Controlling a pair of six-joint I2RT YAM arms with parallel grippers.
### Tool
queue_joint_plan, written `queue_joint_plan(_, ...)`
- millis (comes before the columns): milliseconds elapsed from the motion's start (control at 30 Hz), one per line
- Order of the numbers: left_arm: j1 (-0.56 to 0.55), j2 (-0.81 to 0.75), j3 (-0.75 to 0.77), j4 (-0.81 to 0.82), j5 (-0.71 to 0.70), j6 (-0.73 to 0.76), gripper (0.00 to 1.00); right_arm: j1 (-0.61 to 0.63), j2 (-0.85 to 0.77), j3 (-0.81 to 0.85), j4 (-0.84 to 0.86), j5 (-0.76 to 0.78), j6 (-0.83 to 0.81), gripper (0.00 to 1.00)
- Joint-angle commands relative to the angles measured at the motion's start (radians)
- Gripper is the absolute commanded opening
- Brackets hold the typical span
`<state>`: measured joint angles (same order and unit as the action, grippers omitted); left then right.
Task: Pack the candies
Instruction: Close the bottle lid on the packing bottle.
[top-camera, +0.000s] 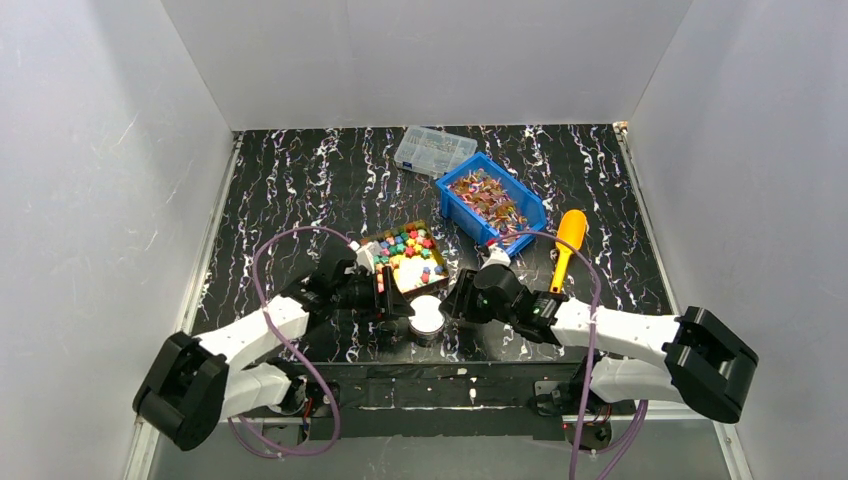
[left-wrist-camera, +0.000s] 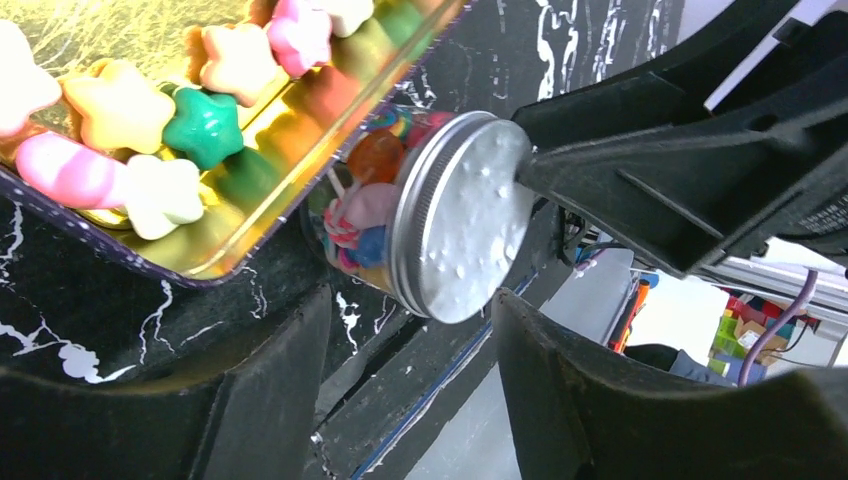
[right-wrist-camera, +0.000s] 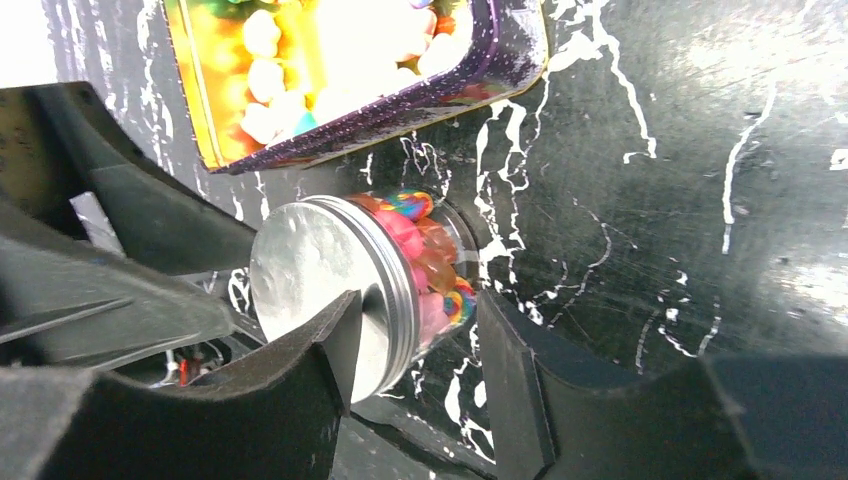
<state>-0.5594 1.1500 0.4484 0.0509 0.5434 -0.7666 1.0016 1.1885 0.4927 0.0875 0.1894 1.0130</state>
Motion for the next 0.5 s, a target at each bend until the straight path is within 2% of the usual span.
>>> queue_joint_plan(0,-0.002,-0.105,-0.026,-0.030,0.005,0.035,0.61,0.000,-0.054,0.078,-0.154,0.050,-0.106,0.55)
queue_joint_plan(133,-0.008,-0.199,-0.049,-0.045,0.004,0.043,0.67,0.000,-0.087,0.127,-0.204,0.036,-0.177,0.57)
queue_joint_plan(300,-0.043,-0.305,-0.080,-0.091,-0.013,0.064,0.69,0.000,-0.104,0.205,-0.284,0.003,-0.303,0.61)
queue_joint_plan(467,-0.128,-0.441,-0.141,-0.095,-0.126,0.059,0.74,0.000,-0.111,0.285,-0.371,0.019,-0.408,0.69)
